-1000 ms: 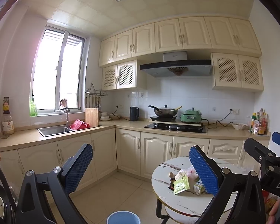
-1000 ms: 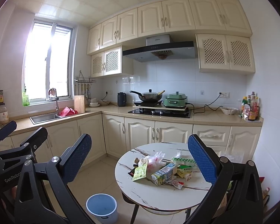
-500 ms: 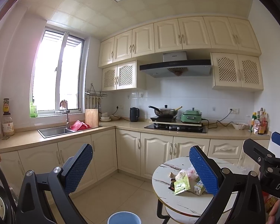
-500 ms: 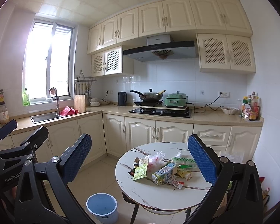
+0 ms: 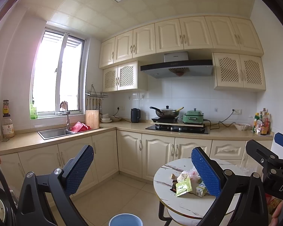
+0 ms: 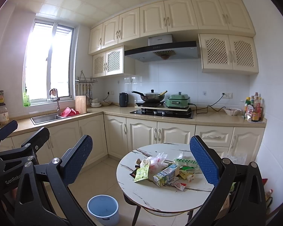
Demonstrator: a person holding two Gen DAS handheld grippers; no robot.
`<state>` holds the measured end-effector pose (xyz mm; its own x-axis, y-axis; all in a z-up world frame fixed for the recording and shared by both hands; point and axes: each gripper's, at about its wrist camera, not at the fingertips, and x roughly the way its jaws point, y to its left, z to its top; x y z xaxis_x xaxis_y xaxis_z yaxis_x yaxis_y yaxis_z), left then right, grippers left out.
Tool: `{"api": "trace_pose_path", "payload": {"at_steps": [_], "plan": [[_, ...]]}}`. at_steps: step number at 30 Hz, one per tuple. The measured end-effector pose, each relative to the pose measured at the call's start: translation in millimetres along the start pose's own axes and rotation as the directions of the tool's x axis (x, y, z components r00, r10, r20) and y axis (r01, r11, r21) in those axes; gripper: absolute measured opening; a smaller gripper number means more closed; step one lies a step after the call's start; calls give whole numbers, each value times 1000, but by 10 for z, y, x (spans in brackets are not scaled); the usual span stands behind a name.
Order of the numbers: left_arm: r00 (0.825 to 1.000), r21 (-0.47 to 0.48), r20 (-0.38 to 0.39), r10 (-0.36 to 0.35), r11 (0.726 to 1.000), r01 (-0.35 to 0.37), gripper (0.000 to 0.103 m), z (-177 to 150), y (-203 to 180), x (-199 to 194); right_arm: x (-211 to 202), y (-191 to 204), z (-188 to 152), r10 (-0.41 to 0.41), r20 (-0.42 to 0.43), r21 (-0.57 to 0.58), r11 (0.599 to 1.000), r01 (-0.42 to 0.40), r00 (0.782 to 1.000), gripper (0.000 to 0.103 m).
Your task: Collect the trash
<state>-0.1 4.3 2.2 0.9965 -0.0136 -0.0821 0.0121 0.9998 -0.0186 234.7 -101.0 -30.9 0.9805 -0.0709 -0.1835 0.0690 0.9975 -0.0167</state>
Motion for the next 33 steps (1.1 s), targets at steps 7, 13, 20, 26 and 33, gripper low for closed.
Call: {"api": "trace_pose_path", "payload": {"at_steps": [7,13,20,26,33], "plan": [[1000,5,-2,-2,1000,2,102,-15,-7,21,4,3,-4,0,-3,0,1000,0,1000,103],[1000,11,-11,-3,1000,3,102,-13,-26,35,20,11,-14,0,-9,2,1000,0,1000,103],[1000,9,-3,-2,1000,2,102,-12,-21,54,27,7,-18,0,-7,6,1000,0,1000,103],[999,25,32,3,1000,-4,102,-72,-90,240,95,-49,-52,-4,16,1,1000,4,1000,103],[997,24,-72,-20,999,22,102,-494,-255,979,438,-457,-277,-104,-7,24,994,104,995,103]]}}
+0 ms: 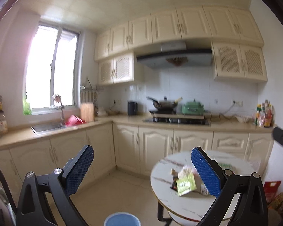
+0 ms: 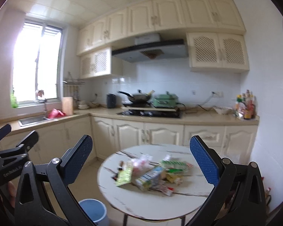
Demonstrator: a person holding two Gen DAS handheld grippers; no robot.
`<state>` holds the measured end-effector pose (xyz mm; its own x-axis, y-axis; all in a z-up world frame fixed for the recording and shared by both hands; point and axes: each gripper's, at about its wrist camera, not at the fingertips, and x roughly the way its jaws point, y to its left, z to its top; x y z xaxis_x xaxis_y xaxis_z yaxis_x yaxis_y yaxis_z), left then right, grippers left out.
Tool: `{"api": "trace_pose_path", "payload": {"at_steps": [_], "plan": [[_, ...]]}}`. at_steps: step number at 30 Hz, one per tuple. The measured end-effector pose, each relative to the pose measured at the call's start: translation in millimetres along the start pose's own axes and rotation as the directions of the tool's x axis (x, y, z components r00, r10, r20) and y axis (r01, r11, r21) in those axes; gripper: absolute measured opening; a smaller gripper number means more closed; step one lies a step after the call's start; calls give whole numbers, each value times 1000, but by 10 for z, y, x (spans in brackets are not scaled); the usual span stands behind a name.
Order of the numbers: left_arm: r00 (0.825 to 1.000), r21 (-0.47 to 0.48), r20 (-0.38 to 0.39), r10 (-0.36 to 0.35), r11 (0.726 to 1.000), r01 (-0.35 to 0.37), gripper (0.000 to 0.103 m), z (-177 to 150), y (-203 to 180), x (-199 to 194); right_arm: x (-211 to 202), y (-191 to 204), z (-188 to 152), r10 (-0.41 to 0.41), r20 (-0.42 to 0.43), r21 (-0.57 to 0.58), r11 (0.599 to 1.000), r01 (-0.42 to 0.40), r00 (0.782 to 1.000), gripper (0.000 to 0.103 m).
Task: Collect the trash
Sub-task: 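Grasp the yellow-green snack wrapper with the left gripper while the right gripper approaches the blue juice carton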
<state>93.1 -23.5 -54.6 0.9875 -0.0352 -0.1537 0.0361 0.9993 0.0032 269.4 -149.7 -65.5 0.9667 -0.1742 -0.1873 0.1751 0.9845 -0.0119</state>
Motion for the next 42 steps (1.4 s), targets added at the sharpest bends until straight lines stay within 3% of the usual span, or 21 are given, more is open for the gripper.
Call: {"api": "trace_pose_path", "payload": {"at_steps": [4,9,13,19,24,27,31,34,36,40,42], "plan": [[989,13,-135,-56,998,58,102,-295,-174,597,354,-306,-291,-38,-85,38,998,41,996,103],[949,33,-299,-101,993,116,102,-633,-465,1297,864,-605,-754,-45,-219,58,997,59,975,103],[913,15,-382,-146,986,164,102,-727,-673,1761,1233,-822,-1117,-42,-322,90,993,75,946,103],[868,22,-460,-188,975,222,102,-726,-886,2588,1660,-1062,-1466,-29,-412,115,990,84,911,103],[851,122,-500,-162,959,255,102,-804,-1221,3170,1960,-1151,-1616,-19,-454,124,989,85,891,103],[860,182,-502,-90,961,207,102,-826,-1354,3533,2083,-1220,-1690,-10,-473,136,987,84,881,103],[854,204,-518,-52,962,182,102,-875,-1471,3951,2227,-1264,-1758,16,-487,148,987,65,873,103],[833,180,-549,-67,964,196,100,-954,-1548,4202,2334,-1261,-1802,25,-493,145,988,53,870,103],[819,133,-566,-100,969,210,94,-992,-1554,4341,2399,-1261,-1840,34,-500,150,988,47,866,103],[767,7,-611,-196,967,253,68,-1004,-1394,4573,2488,-1245,-1923,47,-520,161,986,44,853,103],[751,-14,-625,-212,965,261,55,-1021,-1324,4665,2511,-1227,-1944,53,-528,162,986,39,848,103]]}}
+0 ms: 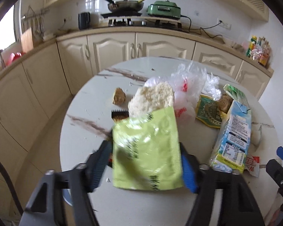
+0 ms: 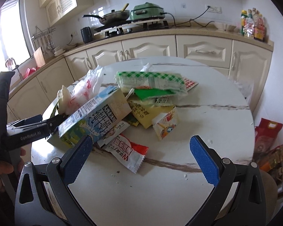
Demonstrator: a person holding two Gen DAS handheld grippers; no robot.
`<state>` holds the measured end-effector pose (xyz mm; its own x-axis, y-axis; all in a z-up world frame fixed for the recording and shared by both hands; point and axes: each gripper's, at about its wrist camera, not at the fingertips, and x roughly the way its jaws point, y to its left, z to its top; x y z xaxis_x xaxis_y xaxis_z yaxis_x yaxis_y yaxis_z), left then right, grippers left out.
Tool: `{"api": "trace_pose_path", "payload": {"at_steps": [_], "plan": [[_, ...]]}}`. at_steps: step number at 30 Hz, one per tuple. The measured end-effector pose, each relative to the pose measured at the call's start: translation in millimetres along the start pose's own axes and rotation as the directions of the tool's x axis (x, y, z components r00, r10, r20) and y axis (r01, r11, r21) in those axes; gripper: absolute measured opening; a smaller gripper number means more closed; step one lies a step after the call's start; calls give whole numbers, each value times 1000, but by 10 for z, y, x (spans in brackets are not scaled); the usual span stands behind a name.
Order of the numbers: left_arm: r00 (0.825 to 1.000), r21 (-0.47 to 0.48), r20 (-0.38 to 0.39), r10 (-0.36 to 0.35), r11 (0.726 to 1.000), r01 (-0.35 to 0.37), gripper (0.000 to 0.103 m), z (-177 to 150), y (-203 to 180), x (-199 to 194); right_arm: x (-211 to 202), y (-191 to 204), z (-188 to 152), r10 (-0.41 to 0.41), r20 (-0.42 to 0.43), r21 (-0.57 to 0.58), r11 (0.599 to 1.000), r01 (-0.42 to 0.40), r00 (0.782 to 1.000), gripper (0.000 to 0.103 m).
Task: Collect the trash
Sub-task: 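Grasp the yellow-green snack wrapper with the left gripper while the right gripper approaches the blue juice carton, then grasp the blue juice carton with the right gripper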
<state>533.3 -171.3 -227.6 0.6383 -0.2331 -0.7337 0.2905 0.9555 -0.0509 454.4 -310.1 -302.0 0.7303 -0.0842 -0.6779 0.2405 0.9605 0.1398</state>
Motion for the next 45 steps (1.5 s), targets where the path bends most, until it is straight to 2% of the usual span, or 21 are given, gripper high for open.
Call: {"api": "trace_pose_path", "payload": {"at_steps": [3,4,7,9,10,15,18,21,23,26,28,29,30,31,38,45], "plan": [[1000,-10,8,-28,1000,28,38,93,74,56,18,38,-3,4,-2,-3,1000,-4,1000,103],[999,-9,12,-35,999,35,27,109,118,20,12,46,1,5,1,-2,1000,-5,1000,103],[998,3,29,-64,998,64,6,146,186,-10,-1,89,20,14,9,3,1000,-14,1000,103],[996,4,39,-83,997,83,4,131,232,-37,5,144,44,26,9,8,1000,-26,1000,103],[995,-2,49,-90,996,90,2,20,315,-138,10,171,49,33,7,10,999,-34,999,103],[984,-7,97,-151,988,152,0,-179,519,-386,119,424,124,77,-2,39,996,-77,997,103],[976,8,117,-182,983,182,0,-329,587,-556,272,596,207,62,-21,76,995,-60,998,103],[969,25,122,-215,977,214,0,-422,656,-642,469,735,297,-42,-67,96,994,48,997,103],[962,29,126,-241,970,240,0,-469,688,-711,573,780,332,-80,-76,103,991,87,994,103],[957,35,132,-259,966,257,0,-529,762,-812,768,801,327,-107,-139,112,986,123,985,103],[954,34,133,-269,963,267,0,-559,817,-866,787,792,311,-97,-136,125,986,114,986,103],[952,34,135,-276,961,274,0,-559,836,-887,776,790,305,-99,-133,122,986,115,986,94],[949,34,137,-283,959,281,0,-578,863,-918,758,781,299,-97,-132,124,986,113,987,79],[948,34,139,-288,958,286,0,-595,876,-951,720,763,296,-69,-122,133,987,85,990,72],[934,47,134,-330,944,327,0,-721,931,-1108,564,632,257,-21,-122,131,991,37,992,39],[922,40,124,-368,930,366,0,-767,991,-1249,334,523,215,49,-83,136,990,-37,995,38]]}}
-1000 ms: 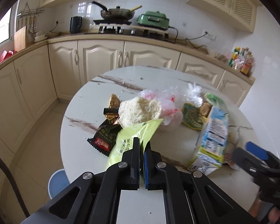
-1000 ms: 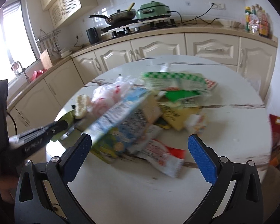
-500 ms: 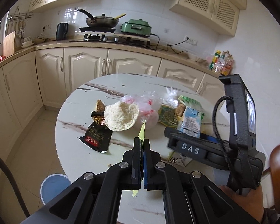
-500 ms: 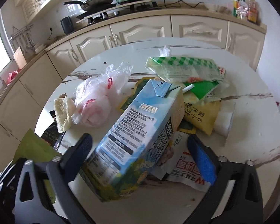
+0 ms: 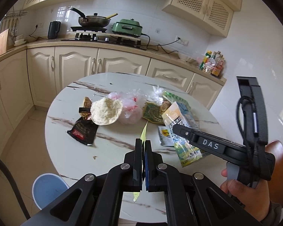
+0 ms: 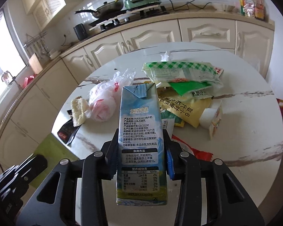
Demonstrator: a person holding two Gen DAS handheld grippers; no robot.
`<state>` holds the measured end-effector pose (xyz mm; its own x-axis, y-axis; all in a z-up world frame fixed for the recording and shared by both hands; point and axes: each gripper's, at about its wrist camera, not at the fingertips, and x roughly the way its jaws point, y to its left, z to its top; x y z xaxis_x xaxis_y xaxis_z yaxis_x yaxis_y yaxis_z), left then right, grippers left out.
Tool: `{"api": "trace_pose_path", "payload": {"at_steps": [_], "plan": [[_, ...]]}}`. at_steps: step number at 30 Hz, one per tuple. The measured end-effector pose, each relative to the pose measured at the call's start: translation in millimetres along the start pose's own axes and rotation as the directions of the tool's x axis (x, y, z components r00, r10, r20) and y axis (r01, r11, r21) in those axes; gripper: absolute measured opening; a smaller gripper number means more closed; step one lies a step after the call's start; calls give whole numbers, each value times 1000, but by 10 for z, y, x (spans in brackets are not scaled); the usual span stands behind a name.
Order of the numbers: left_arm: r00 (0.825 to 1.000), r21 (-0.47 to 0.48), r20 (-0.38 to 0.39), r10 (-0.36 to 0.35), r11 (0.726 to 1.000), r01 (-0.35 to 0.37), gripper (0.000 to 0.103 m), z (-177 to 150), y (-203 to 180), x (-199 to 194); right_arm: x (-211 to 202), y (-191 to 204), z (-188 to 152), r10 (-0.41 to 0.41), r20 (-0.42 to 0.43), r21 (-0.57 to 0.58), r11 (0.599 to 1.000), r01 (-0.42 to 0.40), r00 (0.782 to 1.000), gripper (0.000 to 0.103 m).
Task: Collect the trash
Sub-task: 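Grasp the blue juice carton with the right gripper, then carry both items to the blue bin and open both grippers over it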
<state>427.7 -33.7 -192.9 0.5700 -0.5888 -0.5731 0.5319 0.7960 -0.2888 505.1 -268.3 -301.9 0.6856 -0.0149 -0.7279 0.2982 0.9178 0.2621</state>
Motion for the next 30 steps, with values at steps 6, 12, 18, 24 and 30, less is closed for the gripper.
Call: {"api": "trace_pose_path", "payload": {"at_steps": [6,12,18,24,30], "plan": [[998,-12,50,-28,1000,29,0,80,41,-315,-317,118,37,72,80,-30,997,-70,994,38],[993,-33,116,37,999,-33,0,98,270,-745,-503,582,93,169,105,-125,980,-155,980,38],[974,-102,151,171,982,-157,0,-82,832,-1180,-281,1439,-73,308,11,-261,919,-294,951,38],[945,-215,90,314,933,-290,0,-404,1617,-1415,283,2350,-388,397,-128,-353,838,-416,909,38],[937,-324,-54,344,882,-342,0,-873,2332,-1012,1208,3022,-753,367,-270,-407,794,-451,890,38]]}}
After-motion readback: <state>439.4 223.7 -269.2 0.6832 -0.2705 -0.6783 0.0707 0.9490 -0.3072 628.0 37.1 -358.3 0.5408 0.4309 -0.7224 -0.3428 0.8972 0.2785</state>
